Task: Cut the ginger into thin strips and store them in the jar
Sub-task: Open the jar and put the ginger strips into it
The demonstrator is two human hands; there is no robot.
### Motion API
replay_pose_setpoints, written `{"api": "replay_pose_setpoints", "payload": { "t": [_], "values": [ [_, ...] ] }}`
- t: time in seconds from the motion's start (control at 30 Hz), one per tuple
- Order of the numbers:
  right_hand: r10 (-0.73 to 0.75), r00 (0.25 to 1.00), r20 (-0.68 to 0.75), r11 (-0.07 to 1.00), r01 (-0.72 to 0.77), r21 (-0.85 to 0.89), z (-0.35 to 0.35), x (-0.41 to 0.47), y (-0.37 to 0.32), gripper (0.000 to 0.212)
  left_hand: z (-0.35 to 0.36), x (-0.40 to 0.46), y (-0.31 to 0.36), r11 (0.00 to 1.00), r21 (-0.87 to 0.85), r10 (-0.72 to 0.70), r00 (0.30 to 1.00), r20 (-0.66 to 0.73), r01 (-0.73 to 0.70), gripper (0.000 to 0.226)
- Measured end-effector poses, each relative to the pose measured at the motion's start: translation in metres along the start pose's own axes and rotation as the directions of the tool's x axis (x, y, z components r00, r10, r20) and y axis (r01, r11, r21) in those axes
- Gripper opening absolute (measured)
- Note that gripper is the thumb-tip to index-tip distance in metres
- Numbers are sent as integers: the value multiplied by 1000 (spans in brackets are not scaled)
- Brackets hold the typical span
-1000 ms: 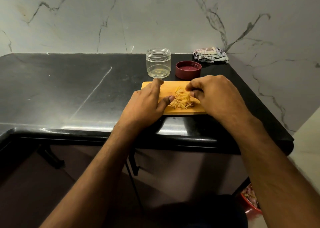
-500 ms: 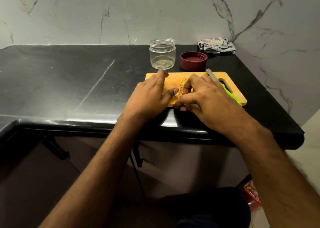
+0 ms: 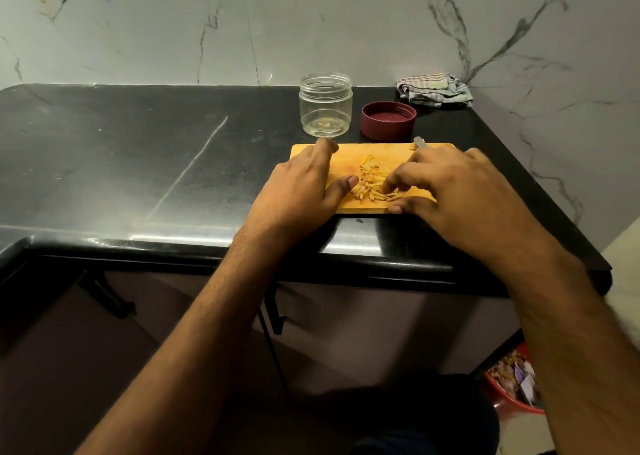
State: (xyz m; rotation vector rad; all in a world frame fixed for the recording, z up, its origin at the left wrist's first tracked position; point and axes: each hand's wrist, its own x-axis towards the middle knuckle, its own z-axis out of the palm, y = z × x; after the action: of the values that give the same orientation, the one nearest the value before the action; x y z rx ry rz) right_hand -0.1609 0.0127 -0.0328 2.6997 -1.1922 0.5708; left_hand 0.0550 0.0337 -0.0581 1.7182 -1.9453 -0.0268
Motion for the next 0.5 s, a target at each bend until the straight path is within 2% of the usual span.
{"api": "replay_pose_setpoints", "payload": {
  "t": [0.07, 0.13, 0.3, 0.5],
  "values": [
    [2, 1000, -11, 1000, -2, 20, 2, 2, 1, 19, 0, 0, 0, 1000, 0, 1, 1000, -3, -1, 52],
    [44, 999, 7, 993, -44, 113, 2, 6, 3, 14, 0, 0, 0, 1000, 0, 0, 1000, -4, 0, 52],
    [105, 982, 158, 929, -153, 336, -2, 16, 7, 9, 0, 0, 0, 1000, -13, -1, 1000, -4, 1, 52],
    [105, 976, 191, 908, -172, 383, -1, 22, 12, 6, 1, 3, -2, 999, -41, -8, 1000, -5, 8, 53]
  ]
}}
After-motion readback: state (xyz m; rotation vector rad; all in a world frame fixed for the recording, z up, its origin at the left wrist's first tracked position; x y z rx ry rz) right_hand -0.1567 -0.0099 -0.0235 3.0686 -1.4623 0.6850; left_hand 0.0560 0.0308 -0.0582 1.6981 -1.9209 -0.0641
